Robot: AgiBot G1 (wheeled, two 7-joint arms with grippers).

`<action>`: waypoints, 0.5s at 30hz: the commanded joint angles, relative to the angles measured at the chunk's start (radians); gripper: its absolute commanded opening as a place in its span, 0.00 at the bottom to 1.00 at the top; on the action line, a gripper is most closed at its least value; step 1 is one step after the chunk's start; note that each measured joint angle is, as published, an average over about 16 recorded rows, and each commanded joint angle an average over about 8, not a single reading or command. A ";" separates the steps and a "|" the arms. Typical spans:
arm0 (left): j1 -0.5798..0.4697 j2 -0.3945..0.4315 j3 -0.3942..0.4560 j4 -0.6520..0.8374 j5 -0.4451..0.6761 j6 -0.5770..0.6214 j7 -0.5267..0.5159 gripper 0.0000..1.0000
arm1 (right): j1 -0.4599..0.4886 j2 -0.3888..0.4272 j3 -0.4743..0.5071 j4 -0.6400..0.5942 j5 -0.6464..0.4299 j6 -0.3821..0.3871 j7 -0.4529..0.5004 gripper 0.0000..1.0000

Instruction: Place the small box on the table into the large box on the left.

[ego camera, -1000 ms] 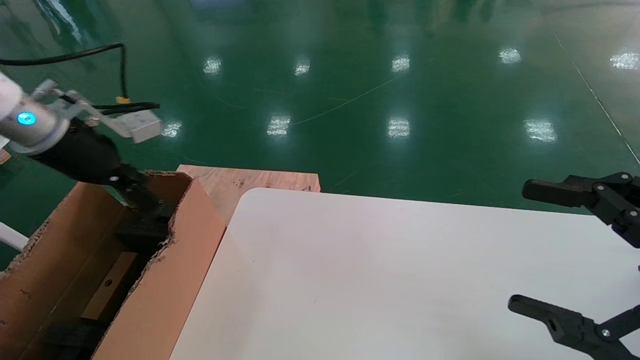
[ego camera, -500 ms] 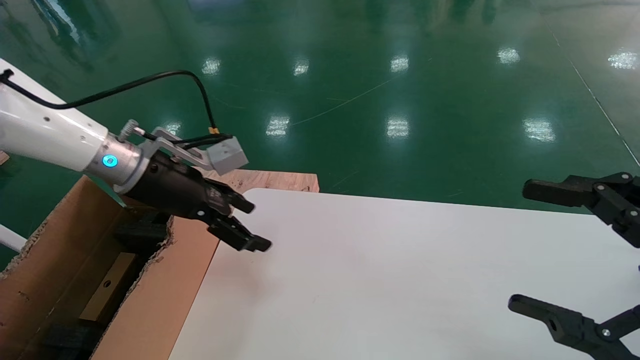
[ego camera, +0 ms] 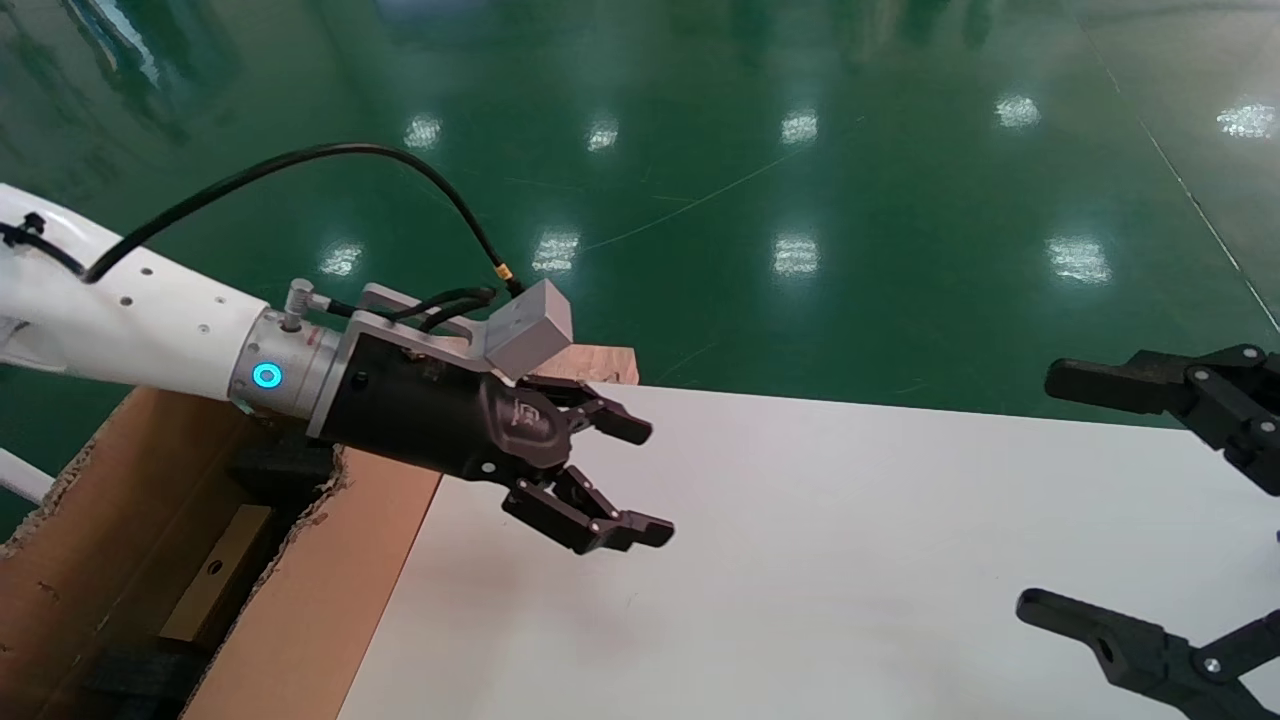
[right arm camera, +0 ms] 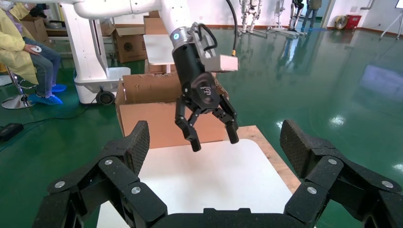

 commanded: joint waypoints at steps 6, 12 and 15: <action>0.139 -0.012 -0.191 -0.087 -0.066 0.013 0.062 1.00 | 0.000 0.000 0.000 0.000 0.000 0.000 0.000 1.00; 0.258 -0.022 -0.354 -0.162 -0.122 0.023 0.115 1.00 | 0.000 0.000 0.000 0.000 0.000 0.000 0.000 1.00; 0.317 -0.027 -0.435 -0.198 -0.149 0.029 0.141 1.00 | 0.000 0.000 0.000 0.000 0.000 0.000 0.000 1.00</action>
